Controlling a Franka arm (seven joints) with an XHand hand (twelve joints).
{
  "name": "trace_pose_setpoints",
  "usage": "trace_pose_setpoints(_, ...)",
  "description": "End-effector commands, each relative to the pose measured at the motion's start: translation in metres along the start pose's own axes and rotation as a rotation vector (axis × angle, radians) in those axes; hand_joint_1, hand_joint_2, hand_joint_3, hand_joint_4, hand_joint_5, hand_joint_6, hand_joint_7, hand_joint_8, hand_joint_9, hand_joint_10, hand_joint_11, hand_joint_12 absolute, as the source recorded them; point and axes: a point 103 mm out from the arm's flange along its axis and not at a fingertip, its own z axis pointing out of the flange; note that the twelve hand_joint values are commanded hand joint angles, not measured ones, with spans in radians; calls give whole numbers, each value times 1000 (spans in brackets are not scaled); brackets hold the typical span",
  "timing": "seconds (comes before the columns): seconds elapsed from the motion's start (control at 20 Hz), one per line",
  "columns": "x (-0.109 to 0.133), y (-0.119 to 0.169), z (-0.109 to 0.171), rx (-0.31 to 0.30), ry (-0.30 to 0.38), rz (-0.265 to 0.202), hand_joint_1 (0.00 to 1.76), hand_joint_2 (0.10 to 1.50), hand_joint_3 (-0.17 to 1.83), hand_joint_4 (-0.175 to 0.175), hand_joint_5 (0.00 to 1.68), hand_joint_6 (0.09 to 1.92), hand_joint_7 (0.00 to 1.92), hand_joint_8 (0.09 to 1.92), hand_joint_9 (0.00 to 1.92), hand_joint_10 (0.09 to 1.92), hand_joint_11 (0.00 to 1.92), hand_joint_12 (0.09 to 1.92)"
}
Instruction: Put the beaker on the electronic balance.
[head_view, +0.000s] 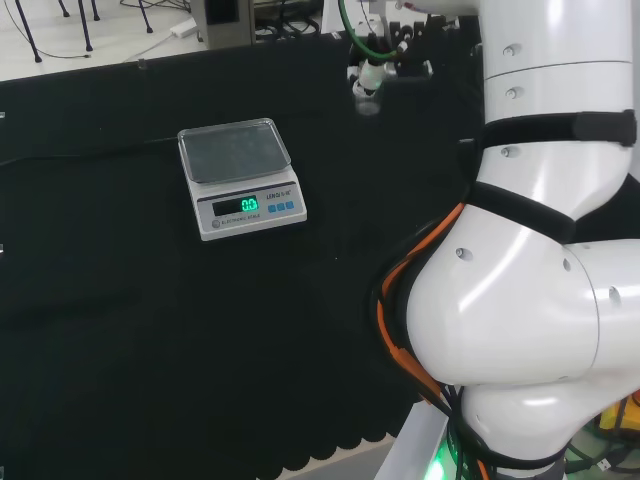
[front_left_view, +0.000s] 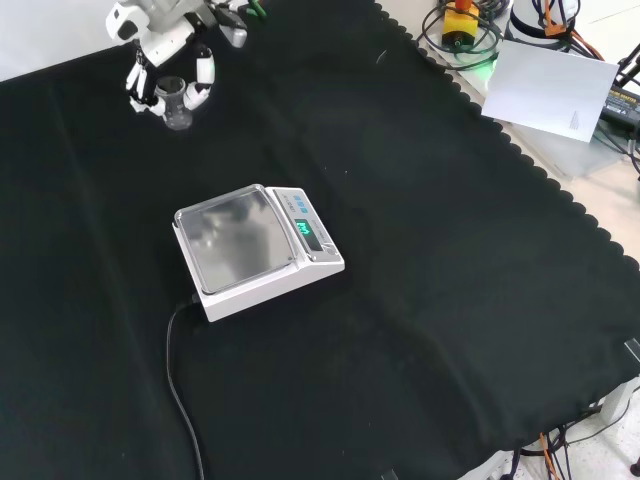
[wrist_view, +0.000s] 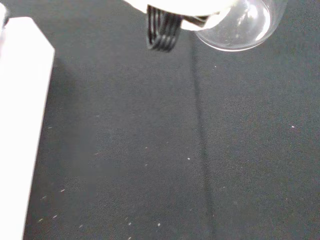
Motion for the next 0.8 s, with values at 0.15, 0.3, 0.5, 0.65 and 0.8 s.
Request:
trace_pose_setpoints(0.15,21,-33,-37,-16,-54,-80,1512,827,965,-175,658,1125,492,1153,727,1176,750,1201)
trace_pose_setpoints(0.3,28,-40,-41,-23,-73,-95,1512,823,971,-175,662,1126,498,1155,732,1178,752,1202)
trace_pose_setpoints(0.5,37,-51,-49,-33,-103,-100,1510,817,977,-175,667,1126,508,1157,740,1180,756,1202)
trace_pose_setpoints(0.65,46,-61,-57,-46,-126,-104,1509,814,981,-175,670,1126,511,1157,745,1180,758,1201)
trace_pose_setpoints(0.8,58,-72,-67,-71,-141,-160,1507,812,983,-175,672,1125,513,1156,749,1181,761,1200)
